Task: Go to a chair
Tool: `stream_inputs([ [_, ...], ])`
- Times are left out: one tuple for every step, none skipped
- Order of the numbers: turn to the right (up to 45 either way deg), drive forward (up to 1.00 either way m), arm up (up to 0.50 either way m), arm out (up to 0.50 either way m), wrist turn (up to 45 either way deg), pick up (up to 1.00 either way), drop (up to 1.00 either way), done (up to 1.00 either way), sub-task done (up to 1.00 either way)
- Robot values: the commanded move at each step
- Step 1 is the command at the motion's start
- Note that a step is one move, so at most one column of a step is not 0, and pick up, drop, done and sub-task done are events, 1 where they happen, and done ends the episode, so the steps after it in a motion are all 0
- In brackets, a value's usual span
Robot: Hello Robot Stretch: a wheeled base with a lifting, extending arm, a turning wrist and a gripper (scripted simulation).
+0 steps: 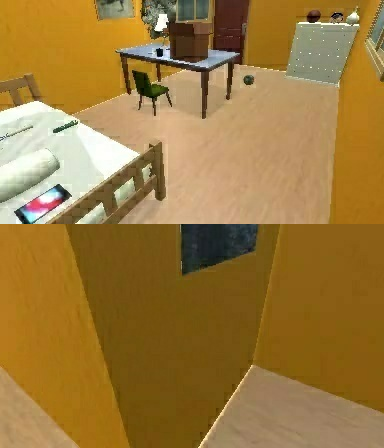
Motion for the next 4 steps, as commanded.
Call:
stream_inputs([
  [0.0, 1.0, 0.0, 0.0, 0.0, 0.0, 0.0, 0.0, 0.0],
  [6.0, 0.0, 0.0, 0.0, 0.0, 0.0, 0.0, 0.0, 0.0],
  [0.0, 0.05, 0.0, 0.0, 0.0, 0.0, 0.0, 0.0, 0.0],
  [-21.0, 0.0, 0.0, 0.0, 0.0, 0.0, 0.0, 0.0, 0.0],
])
